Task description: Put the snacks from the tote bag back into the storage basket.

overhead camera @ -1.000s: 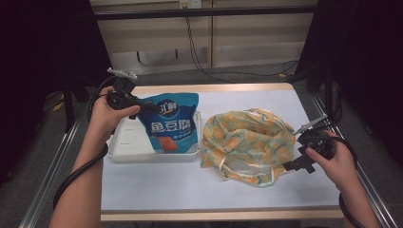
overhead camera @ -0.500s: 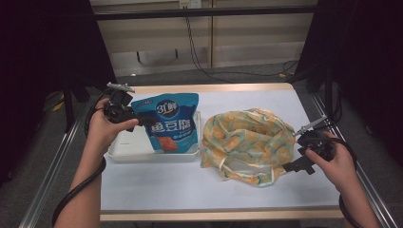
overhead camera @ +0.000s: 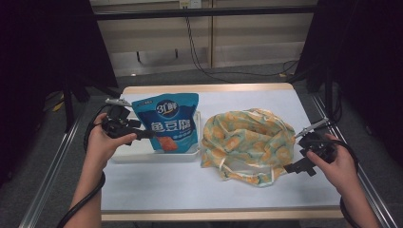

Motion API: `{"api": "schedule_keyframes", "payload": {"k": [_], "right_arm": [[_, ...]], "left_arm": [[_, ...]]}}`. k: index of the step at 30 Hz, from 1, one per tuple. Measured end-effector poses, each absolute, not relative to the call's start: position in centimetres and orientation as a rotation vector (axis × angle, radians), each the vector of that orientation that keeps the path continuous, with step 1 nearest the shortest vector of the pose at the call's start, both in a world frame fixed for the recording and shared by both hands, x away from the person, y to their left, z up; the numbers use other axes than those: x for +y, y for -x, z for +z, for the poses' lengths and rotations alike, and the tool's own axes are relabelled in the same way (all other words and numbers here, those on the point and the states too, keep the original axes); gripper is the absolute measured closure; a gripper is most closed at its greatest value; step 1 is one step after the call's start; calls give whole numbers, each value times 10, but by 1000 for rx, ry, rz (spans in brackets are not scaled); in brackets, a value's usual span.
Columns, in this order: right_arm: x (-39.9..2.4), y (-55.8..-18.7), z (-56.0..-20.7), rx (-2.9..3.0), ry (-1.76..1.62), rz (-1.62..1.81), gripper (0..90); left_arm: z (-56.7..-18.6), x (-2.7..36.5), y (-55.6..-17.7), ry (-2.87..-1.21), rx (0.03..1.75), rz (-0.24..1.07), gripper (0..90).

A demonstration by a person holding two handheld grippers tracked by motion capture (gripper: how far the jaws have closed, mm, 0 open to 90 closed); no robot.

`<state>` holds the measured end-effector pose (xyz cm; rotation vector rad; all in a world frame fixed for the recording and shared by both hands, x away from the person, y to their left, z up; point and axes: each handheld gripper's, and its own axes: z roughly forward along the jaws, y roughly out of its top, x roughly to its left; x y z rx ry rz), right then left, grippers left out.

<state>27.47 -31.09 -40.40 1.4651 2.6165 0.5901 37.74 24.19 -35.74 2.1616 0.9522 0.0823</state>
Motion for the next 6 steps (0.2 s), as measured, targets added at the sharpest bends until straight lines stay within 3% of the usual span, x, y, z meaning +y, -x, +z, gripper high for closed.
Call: {"api": "schedule_keyframes", "payload": {"k": [6], "right_arm": [[-314,-274,-405,2593,-1468,616,52]], "left_arm": [[-369,247,-369,-2137,973,79,141]]}}
